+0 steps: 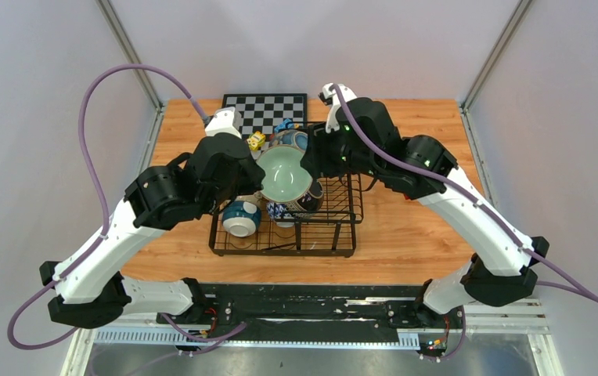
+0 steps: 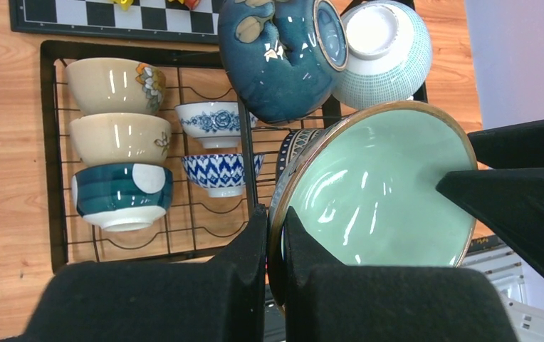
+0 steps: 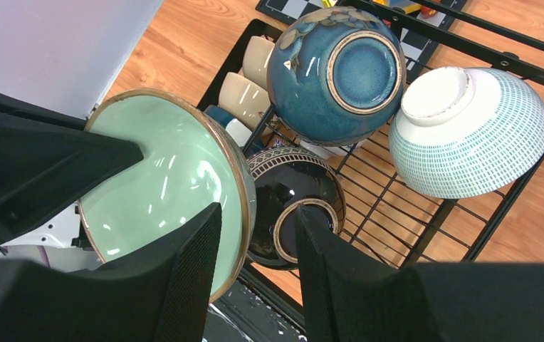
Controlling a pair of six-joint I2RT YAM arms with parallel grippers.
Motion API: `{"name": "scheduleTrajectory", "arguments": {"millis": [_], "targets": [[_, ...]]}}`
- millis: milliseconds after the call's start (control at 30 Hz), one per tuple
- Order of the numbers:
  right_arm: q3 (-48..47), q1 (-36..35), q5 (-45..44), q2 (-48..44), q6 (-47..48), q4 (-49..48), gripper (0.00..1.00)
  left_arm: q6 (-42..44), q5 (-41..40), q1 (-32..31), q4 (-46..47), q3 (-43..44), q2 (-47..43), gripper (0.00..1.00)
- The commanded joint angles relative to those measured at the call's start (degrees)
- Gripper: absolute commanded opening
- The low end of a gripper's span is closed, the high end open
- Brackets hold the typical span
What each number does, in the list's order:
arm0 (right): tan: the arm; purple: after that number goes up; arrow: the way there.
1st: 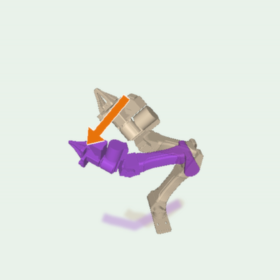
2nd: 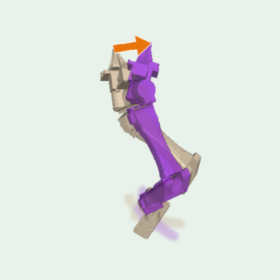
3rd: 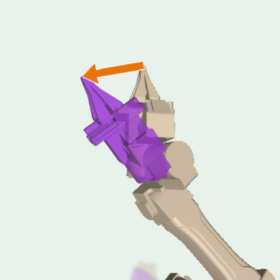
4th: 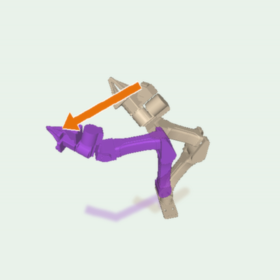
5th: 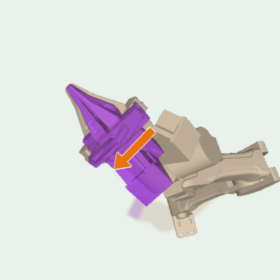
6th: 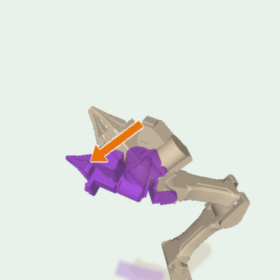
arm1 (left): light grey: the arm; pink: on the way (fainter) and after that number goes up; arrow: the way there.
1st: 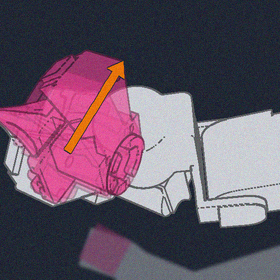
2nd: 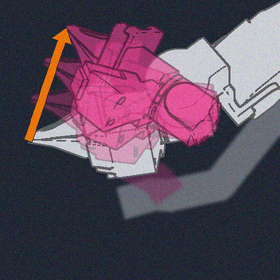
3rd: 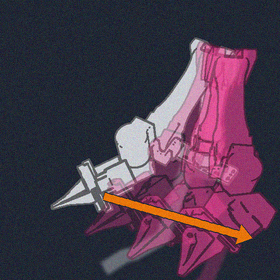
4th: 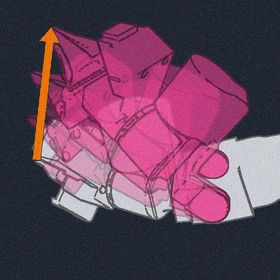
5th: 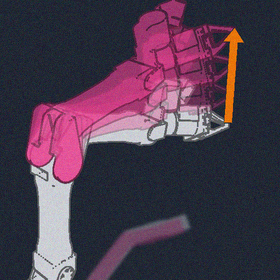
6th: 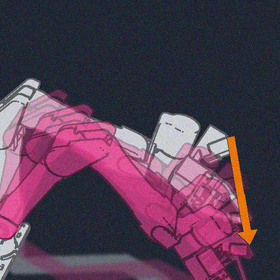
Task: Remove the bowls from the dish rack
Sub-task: Place the bowl at the center of the board.
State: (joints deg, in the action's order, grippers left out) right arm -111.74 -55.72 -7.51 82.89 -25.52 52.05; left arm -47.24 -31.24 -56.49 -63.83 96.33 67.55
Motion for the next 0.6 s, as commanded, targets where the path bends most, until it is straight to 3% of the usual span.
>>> {"name": "scheduleTrajectory", "arguments": {"millis": [0,467,567], "targets": [[-1.7,-0.7,0.0,1.7,2.0,3.0,0.45,-2.1,-0.2,-0.1,5.0,1.5,-0.7,0.0],[-2.5,-0.7,-0.3,3.7,3.8,4.0,0.27,-2.4,0.0,-0.1,5.6,1.0,-0.2,0.0],[-2.5,-0.7,-0.6,3.5,3.9,4.0,0.16,-2.3,0.4,-0.1,6.1,0.8,-0.1,0.0]]}}
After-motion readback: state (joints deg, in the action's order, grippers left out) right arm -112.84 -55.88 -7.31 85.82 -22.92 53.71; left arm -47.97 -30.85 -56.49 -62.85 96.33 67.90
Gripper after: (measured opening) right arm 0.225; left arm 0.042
